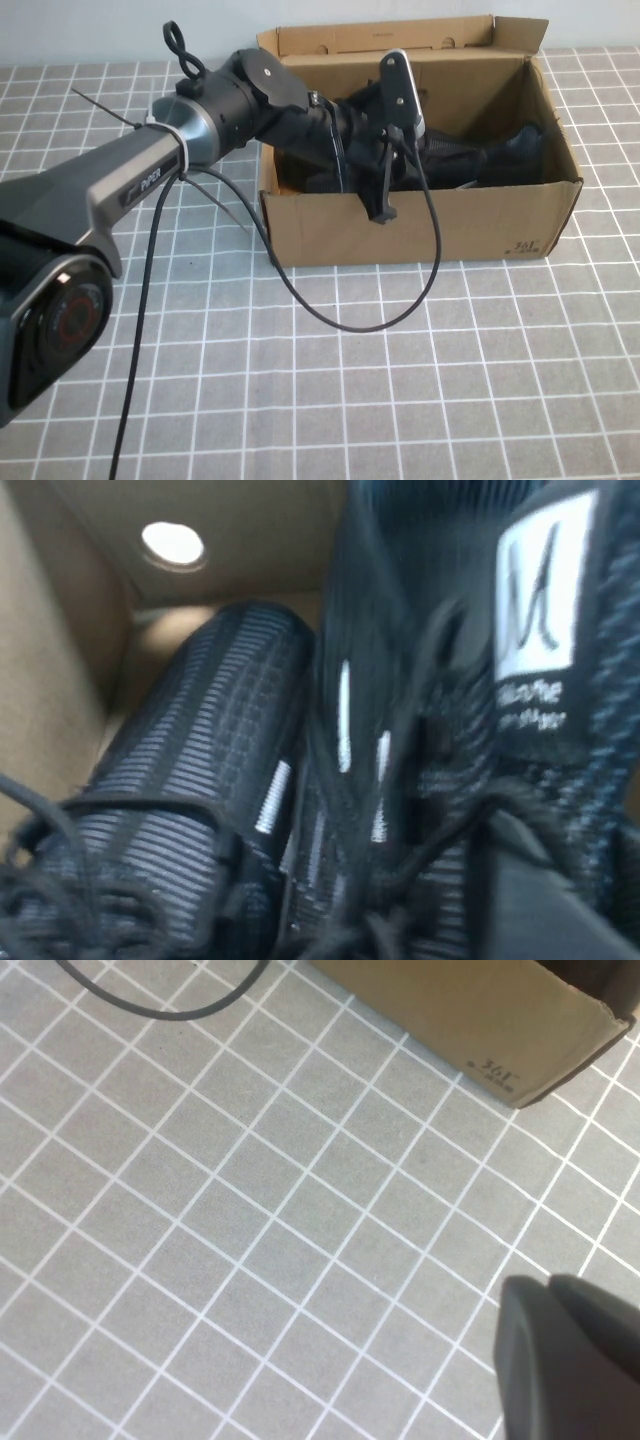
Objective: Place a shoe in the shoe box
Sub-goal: Place the shoe in the shoe box
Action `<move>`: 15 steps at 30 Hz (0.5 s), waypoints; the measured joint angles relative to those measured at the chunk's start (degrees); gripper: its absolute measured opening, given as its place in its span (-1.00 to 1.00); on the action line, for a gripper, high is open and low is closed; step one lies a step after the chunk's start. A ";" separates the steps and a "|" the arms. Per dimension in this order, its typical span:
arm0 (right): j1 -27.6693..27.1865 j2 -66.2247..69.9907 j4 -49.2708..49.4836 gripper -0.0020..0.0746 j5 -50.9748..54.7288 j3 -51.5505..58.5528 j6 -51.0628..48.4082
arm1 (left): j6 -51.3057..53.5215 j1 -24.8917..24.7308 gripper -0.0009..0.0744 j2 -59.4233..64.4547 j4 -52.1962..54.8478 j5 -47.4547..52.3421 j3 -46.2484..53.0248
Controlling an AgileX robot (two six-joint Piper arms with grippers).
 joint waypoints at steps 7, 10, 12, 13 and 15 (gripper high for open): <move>0.00 0.00 0.64 -0.99 0.00 0.00 0.00 | -2.68 -0.09 -0.01 -2.88 -0.38 -0.70 -0.04; 0.00 0.00 0.64 -0.99 0.00 0.00 0.00 | -3.27 -0.09 0.07 -5.14 -0.62 -0.81 -0.13; 0.00 0.00 0.79 -0.99 0.00 0.00 0.00 | -3.41 -0.09 0.09 -6.83 -0.65 -1.06 -0.13; 0.00 0.00 0.78 -0.99 0.00 0.00 0.00 | -3.56 -0.09 0.09 -7.62 -0.76 -1.34 -0.13; 0.00 0.00 0.78 -0.99 0.00 0.00 0.00 | -4.83 -0.09 0.09 -9.30 -0.76 -1.57 -0.13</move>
